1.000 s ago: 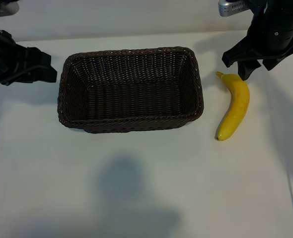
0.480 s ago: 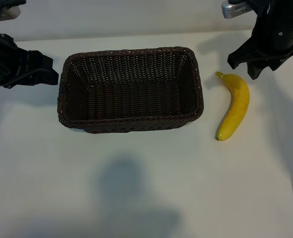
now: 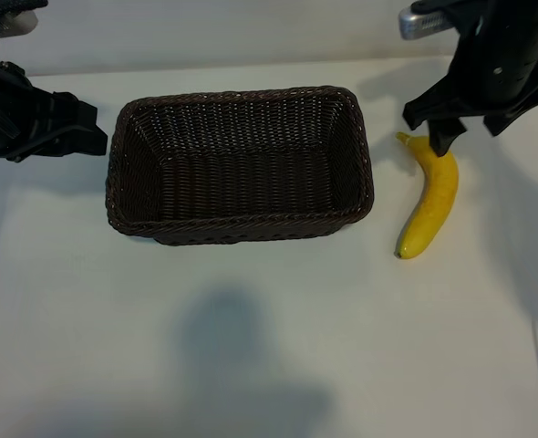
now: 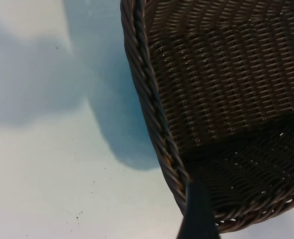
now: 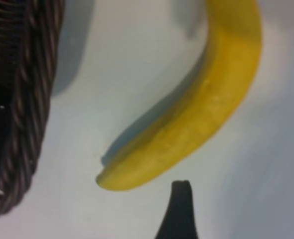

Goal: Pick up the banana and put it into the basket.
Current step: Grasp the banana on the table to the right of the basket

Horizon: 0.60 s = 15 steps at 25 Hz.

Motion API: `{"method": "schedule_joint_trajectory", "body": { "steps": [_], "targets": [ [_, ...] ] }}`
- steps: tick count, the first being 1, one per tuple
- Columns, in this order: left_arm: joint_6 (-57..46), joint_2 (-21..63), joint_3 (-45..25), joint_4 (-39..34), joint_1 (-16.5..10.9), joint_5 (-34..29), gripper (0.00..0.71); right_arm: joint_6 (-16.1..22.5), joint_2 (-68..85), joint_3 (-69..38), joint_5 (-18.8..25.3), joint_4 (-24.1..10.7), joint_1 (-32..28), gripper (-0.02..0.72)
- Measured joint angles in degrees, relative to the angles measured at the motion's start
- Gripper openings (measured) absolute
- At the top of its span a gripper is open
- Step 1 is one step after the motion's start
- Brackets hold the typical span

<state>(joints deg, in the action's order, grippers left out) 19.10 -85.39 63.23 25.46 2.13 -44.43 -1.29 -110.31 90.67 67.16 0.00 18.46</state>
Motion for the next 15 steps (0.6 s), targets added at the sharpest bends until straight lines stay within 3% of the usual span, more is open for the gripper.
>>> {"method": "schedule_joint_trajectory", "body": {
  "steps": [5, 12, 15],
  "targets": [
    [0.0, 0.0, 0.0, 0.0, 0.0, 0.1, 0.551, 0.0, -3.4, 0.0, -1.3, 2.0, 0.0, 0.633],
    [0.0, 0.0, 0.0, 0.0, 0.0, 0.1, 0.551, 0.0, -6.0, -0.1, -3.2, 1.1, 0.0, 0.632],
    [0.0, 0.0, 0.0, 0.0, 0.0, 0.2, 0.551, 0.4, -6.4, -2.0, -6.2, 1.0, 0.0, 0.63]
  ]
}}
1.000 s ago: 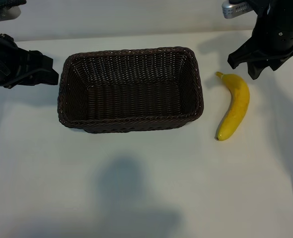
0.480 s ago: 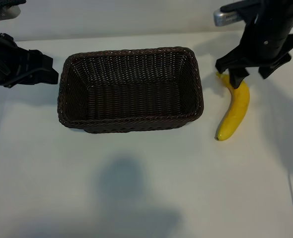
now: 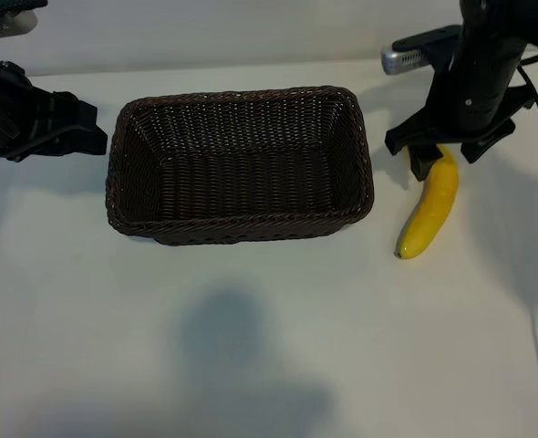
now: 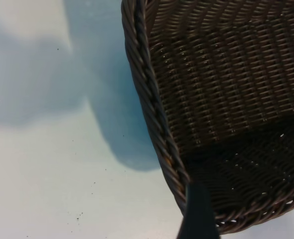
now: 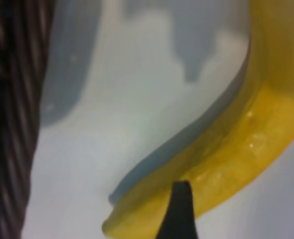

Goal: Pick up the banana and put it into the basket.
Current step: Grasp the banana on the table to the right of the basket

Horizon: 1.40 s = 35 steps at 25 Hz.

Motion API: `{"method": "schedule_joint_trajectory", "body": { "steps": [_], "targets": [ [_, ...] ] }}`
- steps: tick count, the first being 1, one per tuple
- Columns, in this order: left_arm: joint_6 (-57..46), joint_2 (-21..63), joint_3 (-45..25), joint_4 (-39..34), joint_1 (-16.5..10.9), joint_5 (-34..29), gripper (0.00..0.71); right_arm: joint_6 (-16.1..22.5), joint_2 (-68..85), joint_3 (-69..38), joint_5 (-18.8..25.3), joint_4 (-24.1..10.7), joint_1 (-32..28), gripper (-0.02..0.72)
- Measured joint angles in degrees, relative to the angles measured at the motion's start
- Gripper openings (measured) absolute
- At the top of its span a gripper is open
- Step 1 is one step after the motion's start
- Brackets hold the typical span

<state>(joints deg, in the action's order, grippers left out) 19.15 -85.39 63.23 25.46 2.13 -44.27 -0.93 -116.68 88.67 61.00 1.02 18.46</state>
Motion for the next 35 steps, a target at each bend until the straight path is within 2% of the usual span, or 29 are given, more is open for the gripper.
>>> {"method": "schedule_joint_trajectory", "body": {
  "steps": [9, 13, 18, 29, 35],
  "targets": [
    [0.1, 0.0, 0.0, 0.0, 0.0, 0.0, 0.551, 2.5, -0.3, -8.6, -10.8, -1.0, 0.0, 0.622],
    [0.1, 0.0, 0.0, 0.0, 0.0, 0.0, 0.551, 4.2, -0.3, -9.5, -13.7, -1.0, 0.0, 0.615],
    [0.1, 0.0, 0.0, 0.0, 0.0, 0.0, 0.551, 5.6, -0.5, -9.5, -15.6, -1.4, 0.0, 0.607],
    [0.5, 0.0, 0.0, 0.0, 0.0, 0.0, 0.55, 5.9, -1.0, -10.1, -18.0, -1.7, 0.0, 0.601],
    [1.2, 0.0, 0.0, 0.0, 0.0, 0.0, 0.543, 5.9, -1.1, -13.8, -20.4, -1.7, 0.0, 0.597]
  ]
}}
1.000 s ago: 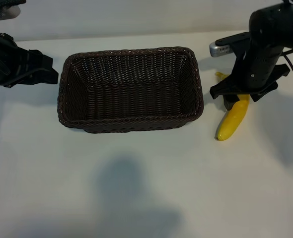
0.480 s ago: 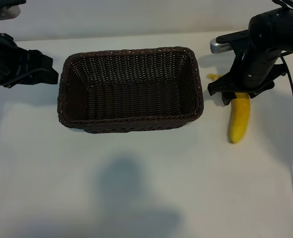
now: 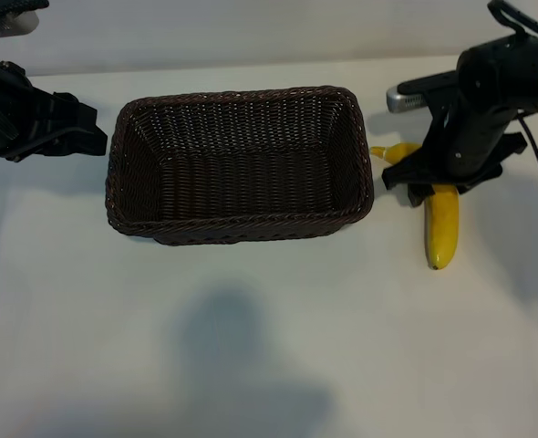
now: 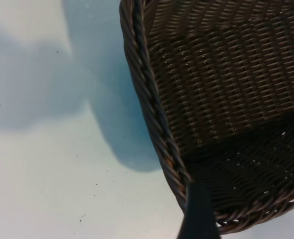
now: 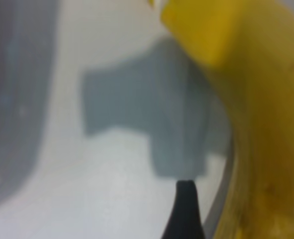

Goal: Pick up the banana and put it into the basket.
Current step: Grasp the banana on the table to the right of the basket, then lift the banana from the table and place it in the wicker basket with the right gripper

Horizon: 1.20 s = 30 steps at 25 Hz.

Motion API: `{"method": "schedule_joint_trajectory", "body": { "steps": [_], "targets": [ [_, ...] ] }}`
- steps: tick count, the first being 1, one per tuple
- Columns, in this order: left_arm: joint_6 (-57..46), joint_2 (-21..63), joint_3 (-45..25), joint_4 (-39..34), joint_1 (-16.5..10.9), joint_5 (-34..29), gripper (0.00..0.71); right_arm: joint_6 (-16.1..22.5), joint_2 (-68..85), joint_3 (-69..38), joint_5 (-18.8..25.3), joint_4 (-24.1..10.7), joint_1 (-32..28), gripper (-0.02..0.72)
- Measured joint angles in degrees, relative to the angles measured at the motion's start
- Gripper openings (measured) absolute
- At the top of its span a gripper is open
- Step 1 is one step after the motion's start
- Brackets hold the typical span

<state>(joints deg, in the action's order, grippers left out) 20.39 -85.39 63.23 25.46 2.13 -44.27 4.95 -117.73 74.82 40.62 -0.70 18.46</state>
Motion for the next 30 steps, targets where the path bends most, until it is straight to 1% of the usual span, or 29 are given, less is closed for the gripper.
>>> {"method": "schedule_joint_trajectory", "body": {
  "steps": [2, 4, 5, 8, 12, 15, 30],
  "targets": [
    [0.0, 0.0, 0.0, 0.0, 0.0, 0.0, 0.543, 0.0, -0.2, -0.6, -0.1, 0.0, 0.0, 0.591],
    [0.0, 0.0, 0.0, 0.0, 0.0, 0.0, 0.543, 0.0, -0.4, -0.7, -0.3, 0.0, 0.0, 0.563],
    [0.0, 0.0, 0.0, 0.0, 0.0, 0.0, 0.543, 0.1, -0.4, -0.7, -0.4, 0.0, 0.0, 0.54],
    [0.0, 0.0, 0.0, 0.0, 0.0, 0.0, 0.543, 1.2, -0.4, -0.7, -0.6, -0.3, 0.0, 0.415],
    [0.0, 0.0, 0.0, 0.0, 0.0, 0.0, 0.543, 3.7, -0.4, -0.7, -0.6, -1.2, 0.0, 0.416],
    [0.1, 0.0, 0.0, 0.0, 0.0, 0.0, 0.543, 4.3, -0.4, -0.7, -0.6, -1.6, 0.0, 0.416],
    [0.4, 0.0, 0.0, 0.0, 0.0, 0.0, 0.543, 4.5, 0.6, -0.7, 0.0, -1.8, 0.0, 0.416]
  ]
}}
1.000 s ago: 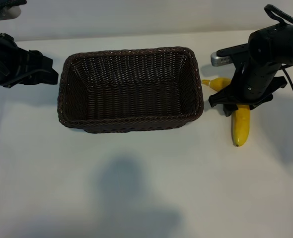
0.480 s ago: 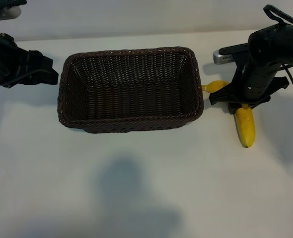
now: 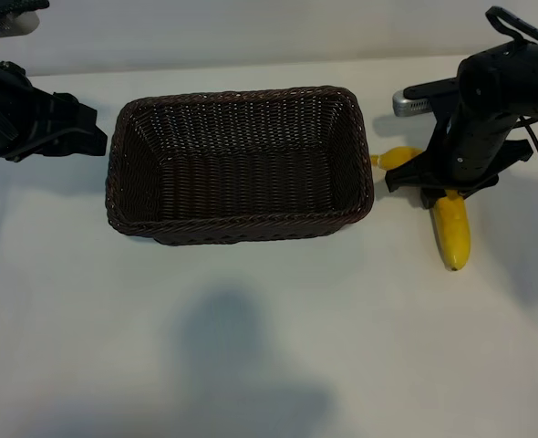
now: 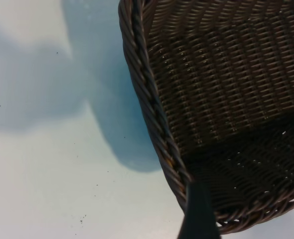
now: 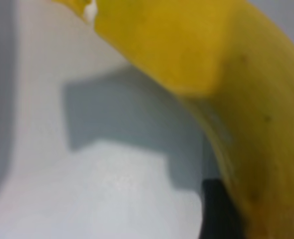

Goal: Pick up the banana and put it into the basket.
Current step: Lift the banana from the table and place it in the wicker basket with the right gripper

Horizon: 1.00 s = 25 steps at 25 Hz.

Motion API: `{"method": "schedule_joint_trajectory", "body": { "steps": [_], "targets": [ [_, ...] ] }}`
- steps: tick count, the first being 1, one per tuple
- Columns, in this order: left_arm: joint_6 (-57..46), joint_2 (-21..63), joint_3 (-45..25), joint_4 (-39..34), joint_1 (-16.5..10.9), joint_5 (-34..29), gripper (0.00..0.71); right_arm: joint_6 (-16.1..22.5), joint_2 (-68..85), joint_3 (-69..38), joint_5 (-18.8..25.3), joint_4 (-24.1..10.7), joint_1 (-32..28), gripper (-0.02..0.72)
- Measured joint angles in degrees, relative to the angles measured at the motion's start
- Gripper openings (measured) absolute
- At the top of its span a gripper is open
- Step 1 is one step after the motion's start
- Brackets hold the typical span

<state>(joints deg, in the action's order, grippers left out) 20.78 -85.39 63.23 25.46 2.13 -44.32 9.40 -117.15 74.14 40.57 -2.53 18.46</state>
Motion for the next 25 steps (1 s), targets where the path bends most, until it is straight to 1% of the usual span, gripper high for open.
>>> {"method": "schedule_joint_trajectory", "body": {
  "steps": [10, 17, 19, 25],
  "targets": [
    [0.0, 0.0, 0.0, 0.2, 0.0, 0.0, 0.543, 0.0, 4.3, 0.0, 0.4, -1.8, 0.0, 0.416],
    [0.0, 0.0, 0.0, 0.2, 0.0, 0.0, 0.542, 0.0, 7.3, 3.3, 4.3, -3.1, 0.0, 0.416],
    [0.0, 0.0, 0.0, 0.2, 0.0, 0.0, 0.542, 0.0, 7.7, 5.3, 6.0, -3.3, 0.0, 0.416],
    [-0.1, 0.0, 0.0, 0.2, 0.0, 0.0, 0.542, -0.6, 7.7, 8.4, 8.9, -3.3, 0.0, 0.416]
  ]
}}
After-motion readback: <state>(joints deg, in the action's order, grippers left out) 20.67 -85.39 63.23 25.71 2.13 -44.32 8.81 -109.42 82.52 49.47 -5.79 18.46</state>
